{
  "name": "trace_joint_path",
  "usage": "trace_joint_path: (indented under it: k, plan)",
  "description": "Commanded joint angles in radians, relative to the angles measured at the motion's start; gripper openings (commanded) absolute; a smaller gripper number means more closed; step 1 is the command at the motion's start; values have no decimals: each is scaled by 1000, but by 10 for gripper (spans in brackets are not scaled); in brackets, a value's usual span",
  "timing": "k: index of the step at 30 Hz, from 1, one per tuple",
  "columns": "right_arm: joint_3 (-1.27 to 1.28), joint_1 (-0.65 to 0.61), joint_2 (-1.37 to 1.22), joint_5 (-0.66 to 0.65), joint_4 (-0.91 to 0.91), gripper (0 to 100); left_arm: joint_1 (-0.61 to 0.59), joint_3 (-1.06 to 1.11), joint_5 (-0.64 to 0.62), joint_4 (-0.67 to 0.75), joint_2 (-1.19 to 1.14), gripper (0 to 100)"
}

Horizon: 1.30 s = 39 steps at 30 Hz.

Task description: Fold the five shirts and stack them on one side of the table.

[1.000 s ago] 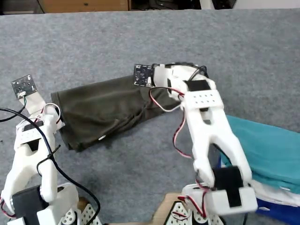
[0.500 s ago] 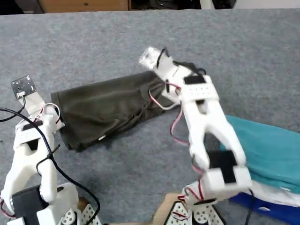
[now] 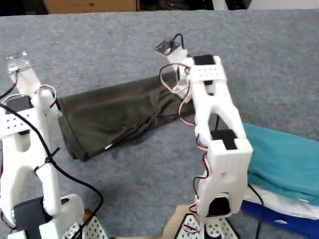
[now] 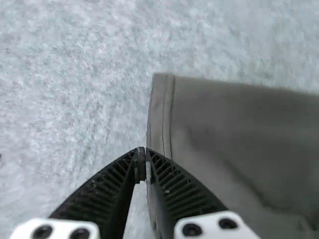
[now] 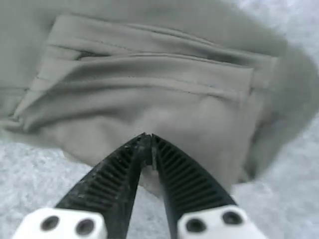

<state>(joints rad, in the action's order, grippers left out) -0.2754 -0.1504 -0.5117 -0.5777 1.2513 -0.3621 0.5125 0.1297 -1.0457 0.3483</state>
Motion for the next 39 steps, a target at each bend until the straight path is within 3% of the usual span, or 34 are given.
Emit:
trace_joint_path:
  k: [1, 7, 11, 21, 28, 39]
  plan:
    - [-148, 18, 105, 14, 94, 5, 6, -77, 43, -110, -4, 60]
    - [-243, 19, 133, 18, 120, 5, -61, -140, -84, -321, -18, 259]
    - [-240, -2, 71, 46, 89, 5, -55, -150, -109, -336, -79, 315]
    - [-159, 236, 45, 143, -169, 5, -60, -152, -80, -187, -314, 313]
    - [-15, 232, 50, 210, -328, 5, -64, -149, -80, -87, -314, 250]
    - [-1, 229, 45, 215, -359, 5, -58, -152, -81, -64, -397, 221]
